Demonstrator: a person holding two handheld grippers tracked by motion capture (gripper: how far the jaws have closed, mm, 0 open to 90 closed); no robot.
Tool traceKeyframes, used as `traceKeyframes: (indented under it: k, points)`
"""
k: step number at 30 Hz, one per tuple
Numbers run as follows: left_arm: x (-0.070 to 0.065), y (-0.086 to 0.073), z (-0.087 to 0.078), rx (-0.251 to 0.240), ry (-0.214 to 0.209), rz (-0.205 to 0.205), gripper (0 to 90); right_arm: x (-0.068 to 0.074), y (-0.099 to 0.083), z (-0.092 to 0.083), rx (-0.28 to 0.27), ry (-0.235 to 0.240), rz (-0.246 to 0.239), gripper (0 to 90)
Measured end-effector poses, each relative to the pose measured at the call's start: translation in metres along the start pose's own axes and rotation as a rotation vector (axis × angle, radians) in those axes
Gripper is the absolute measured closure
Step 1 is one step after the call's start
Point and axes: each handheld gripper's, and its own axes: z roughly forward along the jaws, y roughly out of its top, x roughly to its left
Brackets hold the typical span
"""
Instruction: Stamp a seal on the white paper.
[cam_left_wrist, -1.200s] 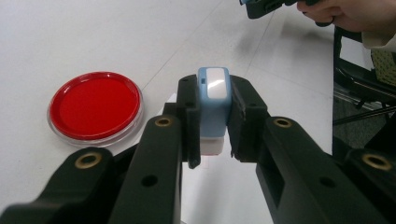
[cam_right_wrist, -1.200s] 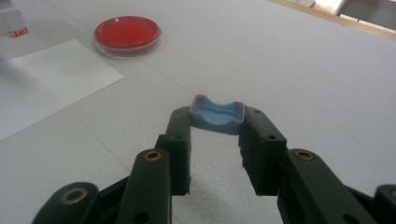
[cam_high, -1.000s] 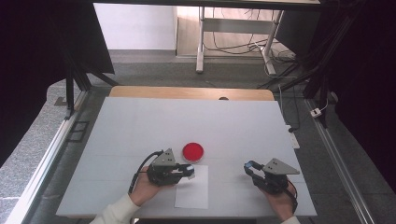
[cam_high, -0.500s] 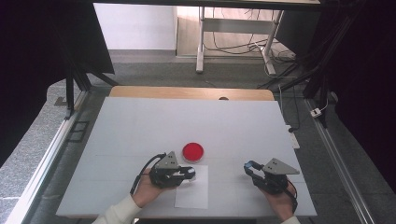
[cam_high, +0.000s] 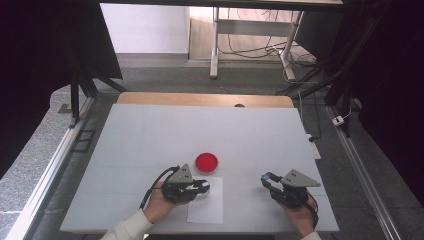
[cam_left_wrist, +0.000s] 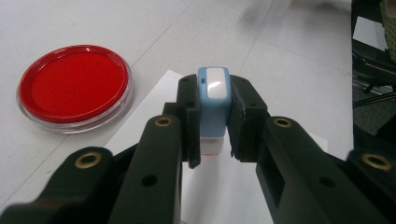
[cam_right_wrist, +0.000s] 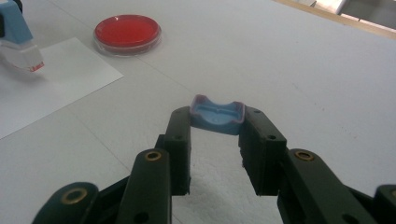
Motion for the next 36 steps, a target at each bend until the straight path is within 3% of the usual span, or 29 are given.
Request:
traceKeyframes:
  k: [36]
  points:
    - [-0.0022,-0.007,0.0076,0.029,0.001,0.01,75.6,0.0001,-0.0003,-0.0001,0.0,0.001,0.0,64.3]
